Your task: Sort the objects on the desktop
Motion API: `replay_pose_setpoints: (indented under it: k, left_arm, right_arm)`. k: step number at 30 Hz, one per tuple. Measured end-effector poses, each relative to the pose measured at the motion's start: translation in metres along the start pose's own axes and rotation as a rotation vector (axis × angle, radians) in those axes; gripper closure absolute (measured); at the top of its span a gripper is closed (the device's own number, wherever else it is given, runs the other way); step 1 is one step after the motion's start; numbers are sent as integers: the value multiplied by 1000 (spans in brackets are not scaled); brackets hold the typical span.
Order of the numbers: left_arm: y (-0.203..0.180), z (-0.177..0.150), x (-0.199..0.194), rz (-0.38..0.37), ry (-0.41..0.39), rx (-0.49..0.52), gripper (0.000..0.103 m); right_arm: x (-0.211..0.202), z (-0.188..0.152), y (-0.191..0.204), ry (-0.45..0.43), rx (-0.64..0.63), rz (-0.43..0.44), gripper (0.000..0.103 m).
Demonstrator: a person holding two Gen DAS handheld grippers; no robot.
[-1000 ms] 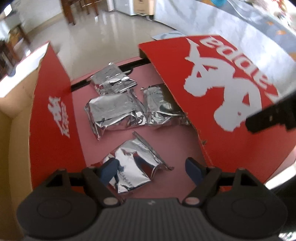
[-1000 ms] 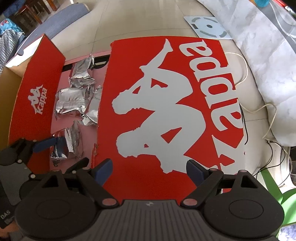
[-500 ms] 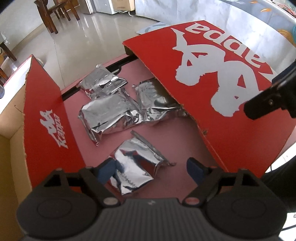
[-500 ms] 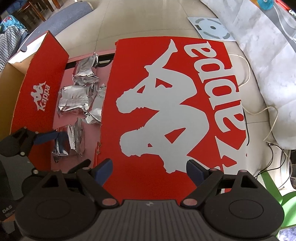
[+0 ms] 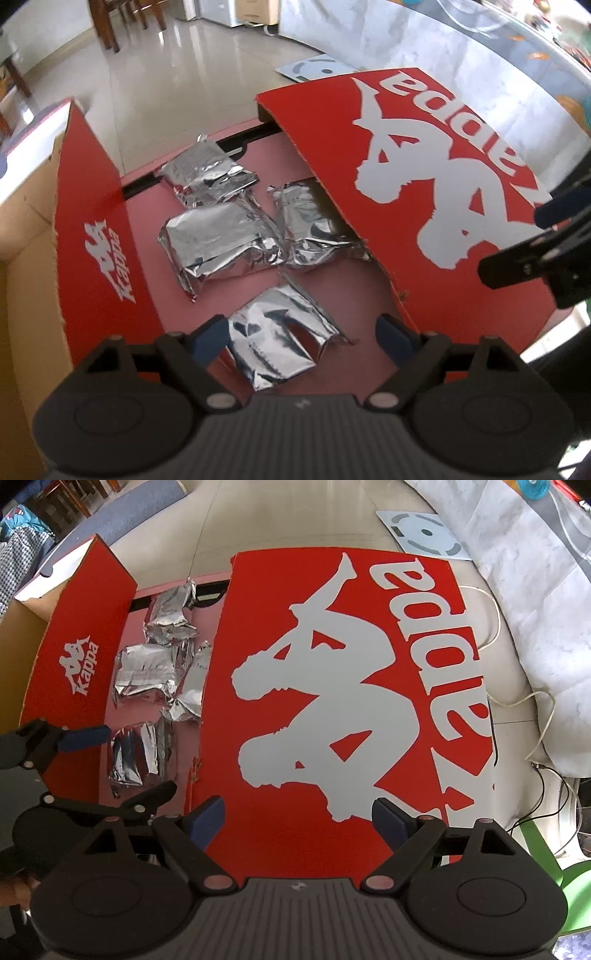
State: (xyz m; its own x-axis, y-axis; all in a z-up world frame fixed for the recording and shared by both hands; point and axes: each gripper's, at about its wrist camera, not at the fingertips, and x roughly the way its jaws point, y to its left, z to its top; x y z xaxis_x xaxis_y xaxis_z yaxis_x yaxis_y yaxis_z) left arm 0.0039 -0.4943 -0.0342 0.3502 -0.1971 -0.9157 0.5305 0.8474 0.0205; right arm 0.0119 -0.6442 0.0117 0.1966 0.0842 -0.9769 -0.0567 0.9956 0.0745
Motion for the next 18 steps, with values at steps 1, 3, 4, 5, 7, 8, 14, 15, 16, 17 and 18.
replay_pose_setpoints:
  k: [1, 3, 4, 5, 7, 8, 14, 15, 16, 17, 18]
  left_arm:
    - [-2, 0, -1, 9, -2, 31, 15]
    - [-3, 0, 2, 14, 7, 90, 15]
    - [-1, 1, 4, 10, 14, 100, 15]
    - [1, 1, 6, -3, 23, 101, 15]
    - [2, 2, 9, -26, 39, 105, 15]
    - [1, 2, 9, -28, 45, 112, 15]
    - [-11, -3, 17, 29, 89, 155, 15]
    - [-11, -4, 18, 36, 93, 140, 14]
    - [-12, -4, 19, 42, 91, 134, 13]
    - [-13, -5, 19, 47, 88, 131, 12]
    - [-14, -5, 19, 52, 84, 129, 12]
  right_arm:
    - [0, 0, 0, 2, -1, 0, 17]
    - [1, 0, 0, 3, -2, -2, 17]
    - [0, 0, 0, 2, -2, -5, 17]
    - [0, -1, 0, 1, -3, -7, 17]
    - [0, -1, -1, -1, 5, -4, 17]
    - [-1, 0, -2, -1, 9, -2, 17]
    - [0, 0, 0, 0, 1, -1, 17]
    - [0, 0, 0, 0, 0, -2, 17]
    - [0, 1, 0, -1, -1, -2, 17]
    - [0, 1, 0, -2, 0, -3, 17]
    - [0, 1, 0, -2, 1, -4, 17]
